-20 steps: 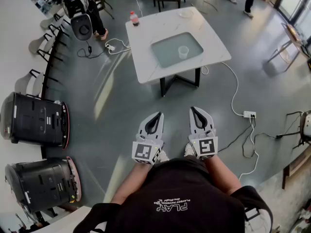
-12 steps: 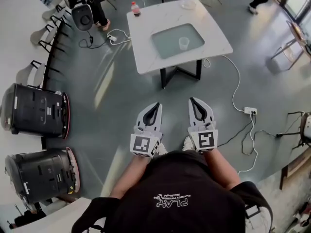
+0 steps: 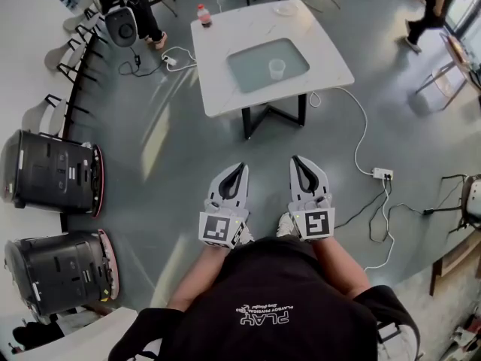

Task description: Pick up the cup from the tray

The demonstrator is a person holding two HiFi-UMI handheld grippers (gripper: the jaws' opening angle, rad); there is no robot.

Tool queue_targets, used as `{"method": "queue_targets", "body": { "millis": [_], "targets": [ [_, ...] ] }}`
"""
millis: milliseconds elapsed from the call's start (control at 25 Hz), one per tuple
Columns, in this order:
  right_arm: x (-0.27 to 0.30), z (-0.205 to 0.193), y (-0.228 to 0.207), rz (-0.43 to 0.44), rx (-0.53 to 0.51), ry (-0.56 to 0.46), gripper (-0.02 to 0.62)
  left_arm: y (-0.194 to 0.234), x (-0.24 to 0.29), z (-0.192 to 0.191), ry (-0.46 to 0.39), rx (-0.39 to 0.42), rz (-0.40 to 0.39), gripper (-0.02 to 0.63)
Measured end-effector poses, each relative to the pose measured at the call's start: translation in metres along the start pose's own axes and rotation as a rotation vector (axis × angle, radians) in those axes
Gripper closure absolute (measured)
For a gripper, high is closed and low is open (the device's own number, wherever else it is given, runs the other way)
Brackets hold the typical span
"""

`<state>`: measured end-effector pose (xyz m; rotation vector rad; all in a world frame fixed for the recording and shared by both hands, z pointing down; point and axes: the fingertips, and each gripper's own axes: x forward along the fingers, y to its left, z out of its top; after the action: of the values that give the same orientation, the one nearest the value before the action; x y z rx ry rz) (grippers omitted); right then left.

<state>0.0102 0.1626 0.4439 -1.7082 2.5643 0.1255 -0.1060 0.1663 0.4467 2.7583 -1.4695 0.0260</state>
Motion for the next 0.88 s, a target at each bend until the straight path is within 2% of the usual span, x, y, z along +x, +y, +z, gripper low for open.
{"method": "queue_targets", "body": {
  "millis": [240,600,880],
  "targets": [
    [-0.007,-0.004,-0.009,0.009,-0.018,0.013,0.586,-0.012,0.007,-0.001,-0.002,0.0,-0.004,0.603],
    [-0.006,-0.011,-0.039,0.046,-0.022,0.026,0.586,-0.027,0.035,0.003,-0.002,0.033,0.029,0.603],
    [-0.006,-0.016,-0.059,0.106,-0.026,0.024,0.586,-0.051,0.06,-0.008,0.015,0.023,0.04,0.603]
  ]
}}
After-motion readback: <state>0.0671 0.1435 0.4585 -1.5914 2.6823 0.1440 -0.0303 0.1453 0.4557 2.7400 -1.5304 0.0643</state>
